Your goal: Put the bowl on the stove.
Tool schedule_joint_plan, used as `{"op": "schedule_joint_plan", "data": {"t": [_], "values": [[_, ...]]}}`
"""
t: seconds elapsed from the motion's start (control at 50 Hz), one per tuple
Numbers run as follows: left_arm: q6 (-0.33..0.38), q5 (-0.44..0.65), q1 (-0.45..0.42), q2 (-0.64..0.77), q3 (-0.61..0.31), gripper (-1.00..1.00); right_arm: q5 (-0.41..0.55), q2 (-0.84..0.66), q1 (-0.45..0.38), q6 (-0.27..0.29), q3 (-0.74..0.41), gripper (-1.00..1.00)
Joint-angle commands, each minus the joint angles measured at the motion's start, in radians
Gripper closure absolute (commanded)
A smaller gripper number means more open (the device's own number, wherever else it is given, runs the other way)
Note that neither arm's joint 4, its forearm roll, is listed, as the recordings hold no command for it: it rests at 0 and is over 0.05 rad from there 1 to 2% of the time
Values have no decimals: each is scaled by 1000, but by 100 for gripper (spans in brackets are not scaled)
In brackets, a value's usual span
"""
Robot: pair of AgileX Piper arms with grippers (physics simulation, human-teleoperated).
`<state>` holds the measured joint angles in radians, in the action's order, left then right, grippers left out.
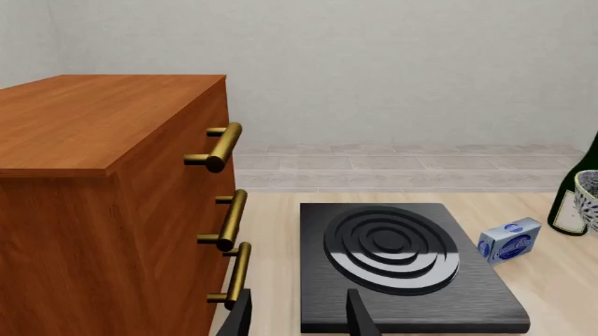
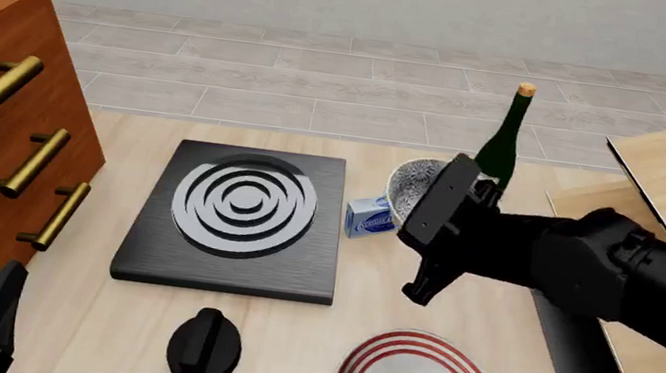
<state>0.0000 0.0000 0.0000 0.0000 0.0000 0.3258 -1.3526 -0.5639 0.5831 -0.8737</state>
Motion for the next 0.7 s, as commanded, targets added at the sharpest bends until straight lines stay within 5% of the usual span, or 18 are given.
{"op": "schedule_joint_plan", "data": {"t": [0.02,0.7], "values": [[0,0,0,0,0,-100,19,-79,-45,5,-114,100],[0,0,0,0,0,-100,112,-416,-122,52,-536,100]]}}
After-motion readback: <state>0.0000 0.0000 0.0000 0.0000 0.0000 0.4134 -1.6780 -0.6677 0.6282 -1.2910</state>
